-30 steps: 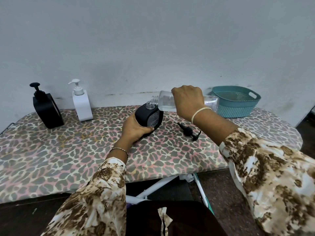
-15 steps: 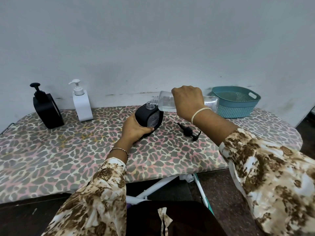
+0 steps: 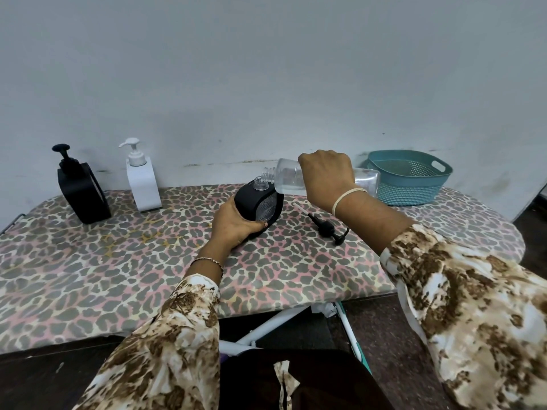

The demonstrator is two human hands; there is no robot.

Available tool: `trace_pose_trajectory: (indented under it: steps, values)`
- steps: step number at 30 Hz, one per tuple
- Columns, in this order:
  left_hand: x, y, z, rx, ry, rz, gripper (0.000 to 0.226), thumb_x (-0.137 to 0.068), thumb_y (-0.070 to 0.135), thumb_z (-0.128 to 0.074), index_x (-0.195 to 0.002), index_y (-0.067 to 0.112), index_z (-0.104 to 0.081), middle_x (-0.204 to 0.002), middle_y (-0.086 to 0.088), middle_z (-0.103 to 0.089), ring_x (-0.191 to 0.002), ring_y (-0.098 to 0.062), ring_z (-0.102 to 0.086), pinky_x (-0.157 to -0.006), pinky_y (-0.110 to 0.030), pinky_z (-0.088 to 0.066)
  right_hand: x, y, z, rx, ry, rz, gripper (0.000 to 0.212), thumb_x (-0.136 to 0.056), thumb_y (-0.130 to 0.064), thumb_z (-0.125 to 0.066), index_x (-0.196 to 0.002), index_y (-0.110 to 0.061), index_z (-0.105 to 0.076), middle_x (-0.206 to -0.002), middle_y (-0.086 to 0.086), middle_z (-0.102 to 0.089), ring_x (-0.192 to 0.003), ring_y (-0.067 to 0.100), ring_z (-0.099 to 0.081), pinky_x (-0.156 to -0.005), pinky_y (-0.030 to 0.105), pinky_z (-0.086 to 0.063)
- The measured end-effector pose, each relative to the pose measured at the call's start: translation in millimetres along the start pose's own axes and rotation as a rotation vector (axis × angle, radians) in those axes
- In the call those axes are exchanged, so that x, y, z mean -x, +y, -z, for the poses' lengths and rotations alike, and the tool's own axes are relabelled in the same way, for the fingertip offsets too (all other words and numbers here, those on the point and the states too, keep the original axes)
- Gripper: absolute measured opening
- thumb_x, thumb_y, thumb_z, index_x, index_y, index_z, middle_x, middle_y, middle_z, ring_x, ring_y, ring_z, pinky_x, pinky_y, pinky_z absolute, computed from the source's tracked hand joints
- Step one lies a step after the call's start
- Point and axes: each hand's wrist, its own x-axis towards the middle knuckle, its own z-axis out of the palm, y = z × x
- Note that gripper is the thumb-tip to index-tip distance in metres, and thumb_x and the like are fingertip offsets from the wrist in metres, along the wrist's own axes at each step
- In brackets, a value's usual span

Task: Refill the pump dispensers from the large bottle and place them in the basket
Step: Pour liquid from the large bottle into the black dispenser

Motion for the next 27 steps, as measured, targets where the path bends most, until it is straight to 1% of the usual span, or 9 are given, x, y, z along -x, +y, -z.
trace_pose_trajectory:
  steps: [4,7,9,15,19,21,23,27]
  values:
    - [0.6,0.4,-0.3,0.006,0.007,0.01,0.082,-0.05,0.017,-0.093,-0.123,0.013,-0.057,-0.117,-0.004,-0.068,-0.108,-0.021,-0.063,-0.096,-0.041,-0.052,0.1,0.3,-0.6,0.007,0.004,0.002,0.028,-0.081,0.003,-0.056,-0.104,-0.013,-0.057,-0.091,0.004,-0.06,-0.08,0.024,-0.054,-0.065,0.03,-0.037]
    - [0.1,0.5,-0.6,0.0,0.01,0.004,0.081,-0.05,0.018,-0.093,-0.122,0.014,-0.056,-0.118,-0.005,-0.067,-0.109,-0.022,-0.063,-0.097,-0.042,-0.051,-0.9,0.2,-1.1,0.023,-0.009,0.006,0.03,-0.081,0.002,-0.057,-0.106,-0.013,-0.057,-0.097,0.005,-0.063,-0.09,0.026,-0.06,-0.065,0.03,-0.039]
    - [-0.1,0.6,-0.8,-0.004,0.01,0.008,0.081,-0.05,0.017,-0.093,-0.122,0.014,-0.056,-0.118,-0.005,-0.067,-0.109,-0.022,-0.062,-0.098,-0.042,-0.051,-1.5,0.8,-1.3,0.03,-0.015,0.006,0.03,-0.081,0.002,-0.056,-0.107,-0.013,-0.057,-0.098,0.006,-0.064,-0.092,0.026,-0.061,-0.066,0.03,-0.039]
    - [-0.2,0.1,-0.8,-0.01,0.01,0.023,0.083,-0.05,0.016,-0.092,-0.125,0.011,-0.056,-0.118,-0.005,-0.067,-0.109,-0.022,-0.063,-0.097,-0.042,-0.051,-1.6,0.6,-2.9,0.026,-0.032,0.007,0.028,-0.08,0.001,-0.057,-0.105,-0.012,-0.055,-0.096,0.005,-0.062,-0.088,0.026,-0.059,-0.066,0.031,-0.039]
    - [1.7,2.4,-0.7,-0.027,0.016,0.02,0.082,-0.05,0.019,-0.091,-0.124,0.013,-0.056,-0.117,-0.004,-0.067,-0.108,-0.022,-0.063,-0.097,-0.042,-0.051,0.9,2.7,-7.3,-0.035,-0.036,-0.023,0.023,-0.08,-0.001,-0.058,-0.092,-0.015,-0.045,-0.093,0.005,-0.06,-0.077,0.025,-0.049,-0.065,0.032,-0.035]
    - [3.4,4.2,-0.7,-0.038,0.024,0.025,0.08,-0.052,0.017,-0.09,-0.123,0.013,-0.055,-0.118,-0.005,-0.067,-0.109,-0.023,-0.062,-0.097,-0.041,-0.051,2.5,4.4,-12.2,-0.07,-0.031,-0.04,0.022,-0.08,-0.003,-0.06,-0.096,-0.013,-0.049,-0.093,0.006,-0.06,-0.082,0.026,-0.054,-0.065,0.032,-0.035]
    - [4.4,4.9,-1.1,-0.042,0.035,0.03,0.078,-0.052,0.017,-0.09,-0.123,0.014,-0.056,-0.118,-0.005,-0.067,-0.108,-0.023,-0.062,-0.096,-0.041,-0.051,2.9,6.5,-17.6,-0.11,-0.024,-0.058,0.026,-0.079,-0.007,-0.062,-0.103,-0.012,-0.053,-0.095,0.006,-0.061,-0.088,0.028,-0.058,-0.065,0.032,-0.036]
    - [8.1,9.5,-2.7,-0.057,0.049,0.03,0.075,-0.054,0.018,-0.088,-0.122,0.015,-0.057,-0.117,-0.004,-0.067,-0.107,-0.022,-0.063,-0.095,-0.04,-0.052,-2.2,13.5,-27.8,-0.25,-0.021,-0.128,0.044,-0.072,-0.016,-0.067,-0.114,-0.015,-0.055,-0.098,0.004,-0.064,-0.09,0.028,-0.061,-0.067,0.031,-0.04]
